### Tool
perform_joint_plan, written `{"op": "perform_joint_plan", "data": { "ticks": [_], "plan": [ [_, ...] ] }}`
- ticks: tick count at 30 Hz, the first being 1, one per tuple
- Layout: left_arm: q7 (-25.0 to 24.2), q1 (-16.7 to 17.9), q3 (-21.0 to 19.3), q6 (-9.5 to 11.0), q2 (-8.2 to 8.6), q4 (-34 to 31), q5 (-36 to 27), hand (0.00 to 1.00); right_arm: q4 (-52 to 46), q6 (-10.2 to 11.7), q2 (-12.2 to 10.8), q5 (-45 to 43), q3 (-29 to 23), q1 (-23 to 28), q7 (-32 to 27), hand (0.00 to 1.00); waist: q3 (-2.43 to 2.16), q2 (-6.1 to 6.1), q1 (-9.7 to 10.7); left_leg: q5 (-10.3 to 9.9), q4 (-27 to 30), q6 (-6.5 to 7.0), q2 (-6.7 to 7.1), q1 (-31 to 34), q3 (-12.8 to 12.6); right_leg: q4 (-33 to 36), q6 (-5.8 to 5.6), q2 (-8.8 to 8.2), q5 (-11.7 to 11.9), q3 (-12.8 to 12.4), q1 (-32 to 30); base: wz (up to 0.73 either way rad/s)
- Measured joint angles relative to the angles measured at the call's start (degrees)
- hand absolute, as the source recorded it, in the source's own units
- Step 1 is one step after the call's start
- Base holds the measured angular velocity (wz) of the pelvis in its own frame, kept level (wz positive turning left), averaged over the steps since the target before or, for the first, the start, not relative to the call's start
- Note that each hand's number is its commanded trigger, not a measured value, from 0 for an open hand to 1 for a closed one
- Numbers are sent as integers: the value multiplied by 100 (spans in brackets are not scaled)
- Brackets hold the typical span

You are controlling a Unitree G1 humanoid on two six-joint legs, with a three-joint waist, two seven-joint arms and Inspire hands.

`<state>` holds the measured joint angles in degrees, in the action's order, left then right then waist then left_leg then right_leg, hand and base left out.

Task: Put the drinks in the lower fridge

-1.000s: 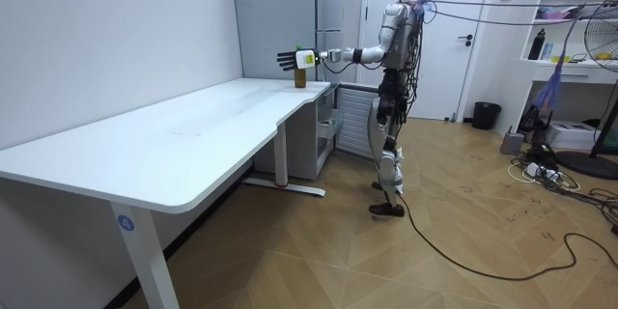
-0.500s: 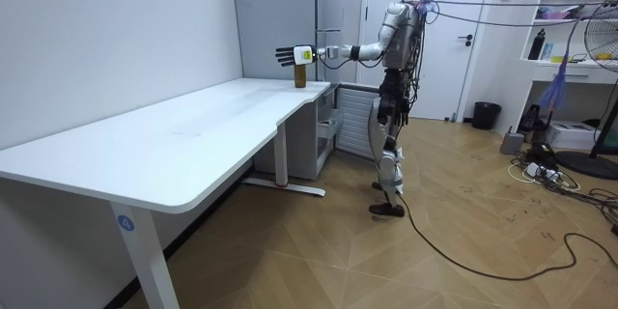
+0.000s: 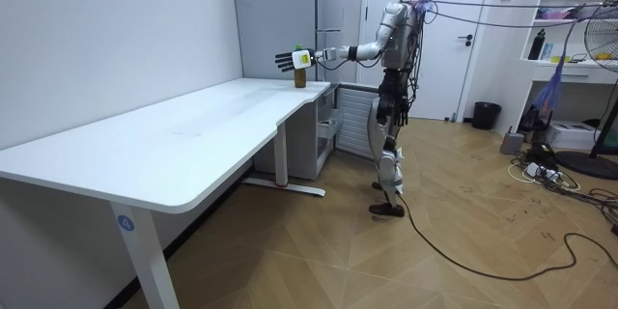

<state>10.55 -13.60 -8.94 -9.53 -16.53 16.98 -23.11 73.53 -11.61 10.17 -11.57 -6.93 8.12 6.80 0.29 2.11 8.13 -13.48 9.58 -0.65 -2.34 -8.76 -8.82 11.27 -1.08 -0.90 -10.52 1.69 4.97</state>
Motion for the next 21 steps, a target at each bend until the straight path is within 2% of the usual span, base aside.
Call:
{"op": "perform_joint_plan", "data": {
  "ticks": [5,6,7,8,21],
  "plan": [
    [-11,-10,0,0,-4,0,0,0,3,-4,-1,1,-12,-1,-33,0,8,-7,4,0,5,0,0,-8,-14,19,0,0,-1,-9,-1,0],
    [-12,-10,0,-4,-4,0,0,26,2,-12,-1,1,-14,-4,-38,0,11,-12,7,0,5,0,0,-10,-14,19,0,0,-1,-10,-1,0],
    [-12,-10,0,-9,-4,0,0,84,2,-18,-2,1,-23,-5,-38,0,14,-17,7,0,5,0,0,-10,-14,20,0,0,-1,-10,0,0],
    [-12,-10,0,-14,-4,0,-3,100,0,-36,-6,1,-58,-11,-38,0,21,-27,3,0,7,0,0,0,-21,22,1,0,-4,-10,-14,0],
    [-10,-45,-3,-126,-9,-1,4,100,-44,-98,-20,2,-57,24,-47,0,-4,-57,-10,0,1,0,0,31,-28,55,6,3,-14,-33,-83,-1]
  ]
}}
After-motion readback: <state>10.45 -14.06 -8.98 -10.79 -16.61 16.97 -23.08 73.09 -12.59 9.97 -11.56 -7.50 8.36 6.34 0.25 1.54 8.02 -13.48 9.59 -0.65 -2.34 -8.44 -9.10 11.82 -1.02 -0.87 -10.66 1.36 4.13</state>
